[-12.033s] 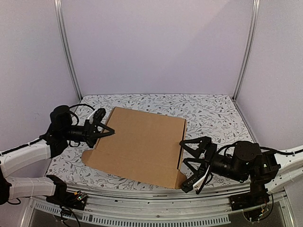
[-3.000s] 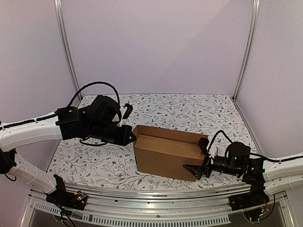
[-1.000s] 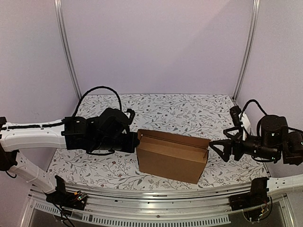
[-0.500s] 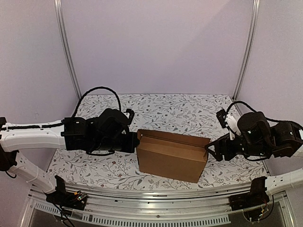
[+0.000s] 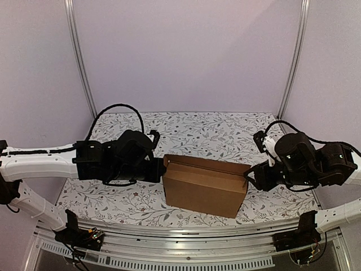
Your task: Fold the paper box
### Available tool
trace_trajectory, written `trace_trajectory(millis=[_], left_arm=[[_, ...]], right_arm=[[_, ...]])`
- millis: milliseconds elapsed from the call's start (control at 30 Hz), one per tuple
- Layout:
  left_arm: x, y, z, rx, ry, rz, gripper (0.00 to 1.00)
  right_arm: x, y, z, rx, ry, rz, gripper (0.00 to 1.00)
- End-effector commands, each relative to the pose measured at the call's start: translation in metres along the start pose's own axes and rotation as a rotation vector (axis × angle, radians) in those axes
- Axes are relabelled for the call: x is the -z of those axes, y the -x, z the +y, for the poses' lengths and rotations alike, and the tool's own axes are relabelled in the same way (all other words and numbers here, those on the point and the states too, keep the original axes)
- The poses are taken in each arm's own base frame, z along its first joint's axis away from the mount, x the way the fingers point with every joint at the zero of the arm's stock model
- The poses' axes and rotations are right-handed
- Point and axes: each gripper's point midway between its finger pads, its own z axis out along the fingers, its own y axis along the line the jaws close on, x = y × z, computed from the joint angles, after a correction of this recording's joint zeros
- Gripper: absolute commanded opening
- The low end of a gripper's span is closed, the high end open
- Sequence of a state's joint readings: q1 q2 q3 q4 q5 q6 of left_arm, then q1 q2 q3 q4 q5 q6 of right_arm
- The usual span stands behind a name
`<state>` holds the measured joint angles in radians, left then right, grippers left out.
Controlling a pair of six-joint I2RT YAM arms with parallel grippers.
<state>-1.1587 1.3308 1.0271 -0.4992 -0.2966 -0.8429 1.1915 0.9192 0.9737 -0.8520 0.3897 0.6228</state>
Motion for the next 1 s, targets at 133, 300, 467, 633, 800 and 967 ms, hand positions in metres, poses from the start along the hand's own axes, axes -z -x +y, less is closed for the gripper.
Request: trace_trajectory(millis=[133,300,467,633,800,967], left_arm=[[-0.014,-0.073,0.048,-0.075,0.17,0.243,0.0],[-0.014,-0.073,0.047,-0.074,0.169,0.244,0.0],[-0.014,-0.073,0.047,-0.071,0.168,0.244,0.0],[-0.014,-0.073,0.047,-0.071,0.169,0.244,0.0],[-0.014,-0.073,0.047,-0.07,0.167,0.242,0.0],[-0.015,-0.074,0.048,-0.066,0.17,0.242,0.0]], right_arm=[[0.002,-0.006,-0.005,0.017,-0.027,0.031,0.37],[0.003,-0.009,-0.008,0.02,-0.038,0.04,0.32],[0.005,-0.011,-0.013,0.024,-0.056,0.045,0.28],[0.006,-0.012,-0.014,0.019,-0.056,0.043,0.27],[0.004,-0.012,-0.012,0.013,-0.045,0.045,0.26],[-0.003,-0.016,-0.004,0.003,-0.014,0.053,0.23]])
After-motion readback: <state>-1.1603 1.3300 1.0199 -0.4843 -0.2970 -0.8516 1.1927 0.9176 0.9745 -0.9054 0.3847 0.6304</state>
